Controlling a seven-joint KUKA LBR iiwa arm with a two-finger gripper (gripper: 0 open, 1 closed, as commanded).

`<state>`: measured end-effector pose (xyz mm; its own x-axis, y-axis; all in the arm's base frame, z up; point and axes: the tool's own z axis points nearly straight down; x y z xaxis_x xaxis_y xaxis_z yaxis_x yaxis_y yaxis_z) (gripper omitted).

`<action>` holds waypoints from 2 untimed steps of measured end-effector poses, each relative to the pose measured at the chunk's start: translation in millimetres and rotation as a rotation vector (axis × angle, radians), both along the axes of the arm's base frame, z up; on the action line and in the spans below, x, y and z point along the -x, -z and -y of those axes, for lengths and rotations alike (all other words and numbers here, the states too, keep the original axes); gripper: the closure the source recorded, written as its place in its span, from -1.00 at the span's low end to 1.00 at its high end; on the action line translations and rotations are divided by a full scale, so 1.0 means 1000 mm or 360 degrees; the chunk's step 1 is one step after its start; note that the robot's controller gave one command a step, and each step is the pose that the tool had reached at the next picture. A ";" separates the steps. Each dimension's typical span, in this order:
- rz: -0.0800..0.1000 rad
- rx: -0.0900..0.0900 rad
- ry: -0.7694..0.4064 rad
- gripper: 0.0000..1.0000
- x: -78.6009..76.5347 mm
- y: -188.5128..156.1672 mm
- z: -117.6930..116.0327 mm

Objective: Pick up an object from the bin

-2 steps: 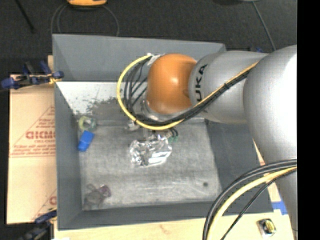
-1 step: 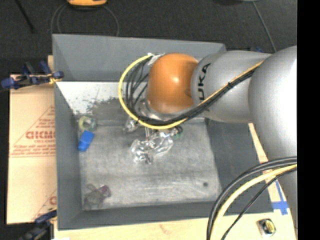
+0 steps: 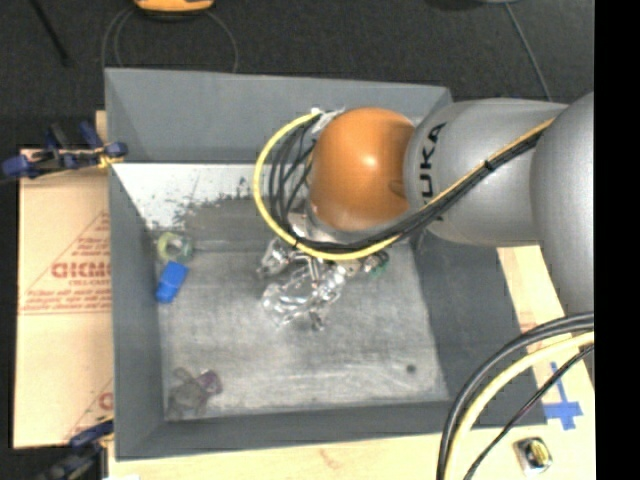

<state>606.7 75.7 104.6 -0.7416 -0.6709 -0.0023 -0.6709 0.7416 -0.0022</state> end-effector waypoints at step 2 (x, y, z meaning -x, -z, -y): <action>-0.0009 0.0000 -0.0031 1.00 -0.029 0.004 -0.003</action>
Offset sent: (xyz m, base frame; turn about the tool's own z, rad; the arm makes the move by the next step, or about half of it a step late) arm 0.0000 0.0000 0.0000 0.0000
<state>635.8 78.8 100.8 -0.7282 -0.6854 0.0019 -0.6854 0.7282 0.0018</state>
